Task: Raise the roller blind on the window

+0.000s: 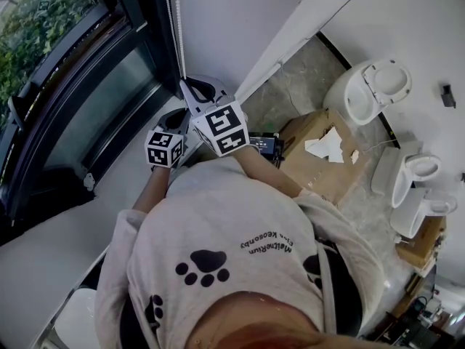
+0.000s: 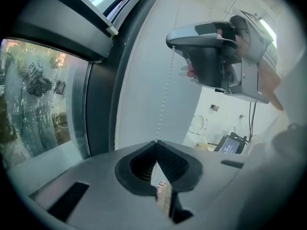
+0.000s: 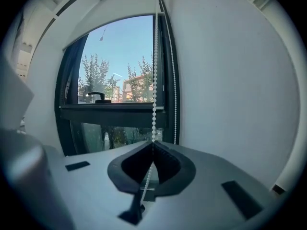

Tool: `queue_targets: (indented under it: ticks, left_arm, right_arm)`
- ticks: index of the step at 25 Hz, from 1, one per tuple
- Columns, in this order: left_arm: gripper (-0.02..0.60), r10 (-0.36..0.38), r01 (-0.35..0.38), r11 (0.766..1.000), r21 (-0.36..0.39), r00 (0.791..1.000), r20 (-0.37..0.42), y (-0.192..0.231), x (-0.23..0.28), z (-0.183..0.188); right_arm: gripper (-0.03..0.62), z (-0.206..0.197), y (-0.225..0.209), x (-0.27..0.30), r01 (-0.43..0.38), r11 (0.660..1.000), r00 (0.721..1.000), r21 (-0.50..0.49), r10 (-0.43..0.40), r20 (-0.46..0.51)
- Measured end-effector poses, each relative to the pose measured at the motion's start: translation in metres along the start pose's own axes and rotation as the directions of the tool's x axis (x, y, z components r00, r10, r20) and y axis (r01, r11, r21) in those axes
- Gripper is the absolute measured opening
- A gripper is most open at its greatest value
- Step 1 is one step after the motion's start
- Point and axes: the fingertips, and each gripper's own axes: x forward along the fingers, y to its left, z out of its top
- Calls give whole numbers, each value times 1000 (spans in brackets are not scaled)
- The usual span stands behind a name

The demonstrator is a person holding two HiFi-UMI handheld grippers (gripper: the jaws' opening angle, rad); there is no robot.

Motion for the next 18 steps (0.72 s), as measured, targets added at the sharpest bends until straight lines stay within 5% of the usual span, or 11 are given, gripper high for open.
queue_targets:
  ticks: [7,10,18]
  left_arm:
    - [12,-21,21,1000,19,1000,-5,-2,-2,-3]
    - [104,-24,24,1000,5,1000,12,-3,-5,6]
    - [106,-61,52,996,68,988,141,-18,-28,73]
  right_arm:
    - [9,-5,2,3,-8,1000,1000,9,8,-8]
    - [9,-6,1,4,-7,1000,1000,13,7,-9]
    - [9,-5,1,4,-6,1000,1000,12,6,0]
